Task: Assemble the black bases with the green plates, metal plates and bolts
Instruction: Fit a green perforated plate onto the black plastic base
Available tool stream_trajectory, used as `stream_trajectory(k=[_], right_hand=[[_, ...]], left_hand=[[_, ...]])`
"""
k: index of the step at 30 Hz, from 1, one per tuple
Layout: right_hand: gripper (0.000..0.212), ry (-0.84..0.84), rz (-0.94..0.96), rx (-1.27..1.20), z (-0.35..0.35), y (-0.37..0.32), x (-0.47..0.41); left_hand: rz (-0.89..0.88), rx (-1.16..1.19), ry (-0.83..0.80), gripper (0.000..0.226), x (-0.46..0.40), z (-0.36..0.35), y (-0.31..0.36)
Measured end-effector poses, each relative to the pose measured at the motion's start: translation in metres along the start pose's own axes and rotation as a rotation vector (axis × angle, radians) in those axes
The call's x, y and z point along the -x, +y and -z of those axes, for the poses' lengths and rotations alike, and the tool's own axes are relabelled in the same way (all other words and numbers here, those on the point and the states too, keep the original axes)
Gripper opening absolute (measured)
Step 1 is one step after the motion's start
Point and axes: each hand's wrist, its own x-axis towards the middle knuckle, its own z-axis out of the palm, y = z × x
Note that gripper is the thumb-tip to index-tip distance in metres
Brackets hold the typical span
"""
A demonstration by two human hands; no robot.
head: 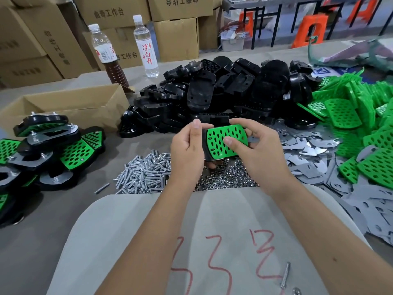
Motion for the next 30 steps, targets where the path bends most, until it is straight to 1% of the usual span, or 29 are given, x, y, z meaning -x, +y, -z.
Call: stream_trajectory(k=[5,9,12,18,21,23,26,30], right_hand=[[0.035,0.032,0.032,0.015,-0.001,0.000,0.002],[0.030,0.064,0.049,0.037,-0.002,0.001,0.002],[0.029,0.050,0.042,0.048,-0.003,0.001,0.002],[0.028,0.087,0.023,0.086,-0.009,0.000,0.002],[0.028,0.109,0.027,0.118,-0.010,0.000,0.003],[0.028,0.111,0.024,0.131,-0.011,0.000,0.003],[0.032,0.114,0.005,0.080,-0.010,0.001,0.004],[0.042,0.140,0.011,0.020,-0.007,-0.001,0.006]], left_hand=[[0.003,0.017,-0.039,0.043,0.000,0.000,0.000],[-0.015,0.032,-0.082,0.038,0.000,0.000,0.000],[0.000,0.013,-0.060,0.037,0.000,0.000,-0.001],[0.045,-0.009,-0.017,0.034,-0.001,-0.001,-0.003],[0.003,-0.071,-0.042,0.023,-0.001,0.000,-0.005],[-0.029,-0.115,-0.058,0.025,-0.002,0.000,-0.006],[-0.034,-0.083,-0.040,0.030,-0.003,0.000,-0.006],[-0.003,0.011,-0.038,0.020,-0.004,0.002,-0.008]])
